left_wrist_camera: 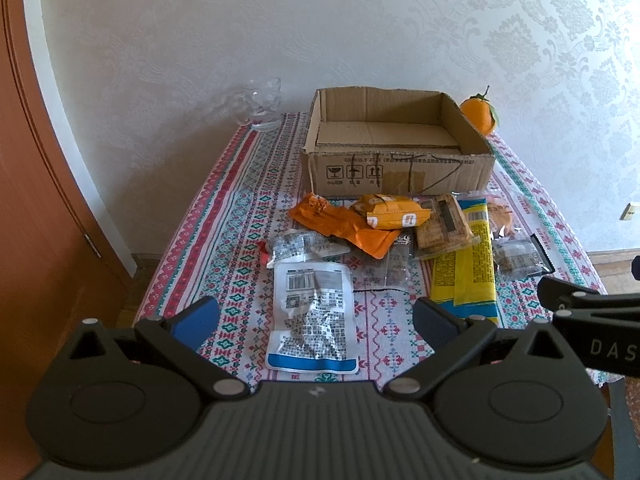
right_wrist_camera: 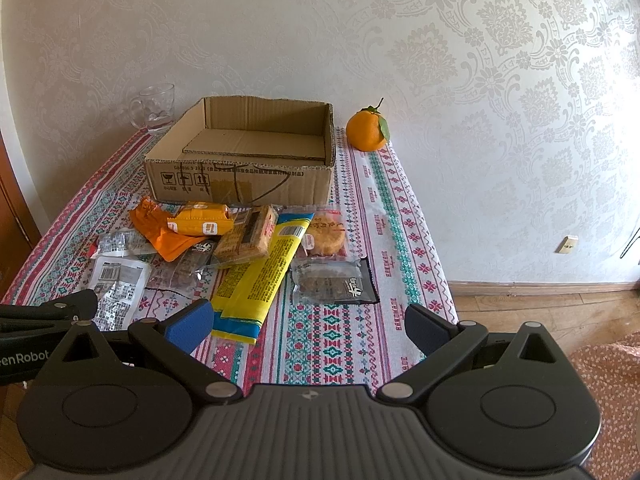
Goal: Organize snacks
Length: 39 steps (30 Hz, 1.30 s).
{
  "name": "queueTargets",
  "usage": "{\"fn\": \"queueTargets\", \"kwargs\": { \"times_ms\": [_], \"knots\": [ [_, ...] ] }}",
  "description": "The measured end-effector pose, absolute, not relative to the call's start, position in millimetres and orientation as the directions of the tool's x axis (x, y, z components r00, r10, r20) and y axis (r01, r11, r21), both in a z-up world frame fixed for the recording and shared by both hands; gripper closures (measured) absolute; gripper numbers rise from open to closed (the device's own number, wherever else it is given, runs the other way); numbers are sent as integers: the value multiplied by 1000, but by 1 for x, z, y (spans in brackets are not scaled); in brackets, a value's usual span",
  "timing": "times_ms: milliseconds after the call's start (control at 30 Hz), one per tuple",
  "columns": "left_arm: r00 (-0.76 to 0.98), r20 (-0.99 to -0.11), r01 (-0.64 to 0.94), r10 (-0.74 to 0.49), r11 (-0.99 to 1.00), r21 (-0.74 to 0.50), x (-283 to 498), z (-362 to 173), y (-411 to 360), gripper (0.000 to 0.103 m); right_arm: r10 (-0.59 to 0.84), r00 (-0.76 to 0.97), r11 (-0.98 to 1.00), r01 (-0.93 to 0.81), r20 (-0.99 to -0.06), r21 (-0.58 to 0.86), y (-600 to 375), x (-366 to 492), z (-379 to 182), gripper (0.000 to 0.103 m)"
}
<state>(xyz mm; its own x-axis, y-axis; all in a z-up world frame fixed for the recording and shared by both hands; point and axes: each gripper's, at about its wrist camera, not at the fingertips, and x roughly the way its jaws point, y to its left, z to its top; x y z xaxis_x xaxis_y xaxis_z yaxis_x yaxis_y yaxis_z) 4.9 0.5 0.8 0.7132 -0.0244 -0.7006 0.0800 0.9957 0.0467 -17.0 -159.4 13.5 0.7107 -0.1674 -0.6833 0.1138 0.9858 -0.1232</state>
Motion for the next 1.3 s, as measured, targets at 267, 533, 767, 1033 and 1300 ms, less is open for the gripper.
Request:
{"fn": "queueTargets", "kwargs": {
  "times_ms": [267, 533, 767, 1033, 1300],
  "knots": [
    [723, -690, 101, -43, 994, 44, 12, -1, 4, 1, -147, 729, 988, 80, -669, -130, -157, -11, 11, 0],
    [737, -662, 172, -139, 985, -16, 22, -5, 19, 1, -88, 765, 990, -2, -638, -140, -164, -4, 10, 0],
    [727, -665, 225, -170, 974, -3, 39, -29, 27, 1, -75, 768, 986, -38, -636, -161, -178, 6, -4, 0],
    [674, -723, 239, -152, 971, 18, 59, -74, 23, 1, -94, 723, 988, -19, -684, -156, -194, 15, -32, 0],
    [641, -757, 235, -125, 971, 39, 71, -96, 20, 0, -85, 706, 992, -8, -703, -128, -199, 24, -42, 0]
  ]
}}
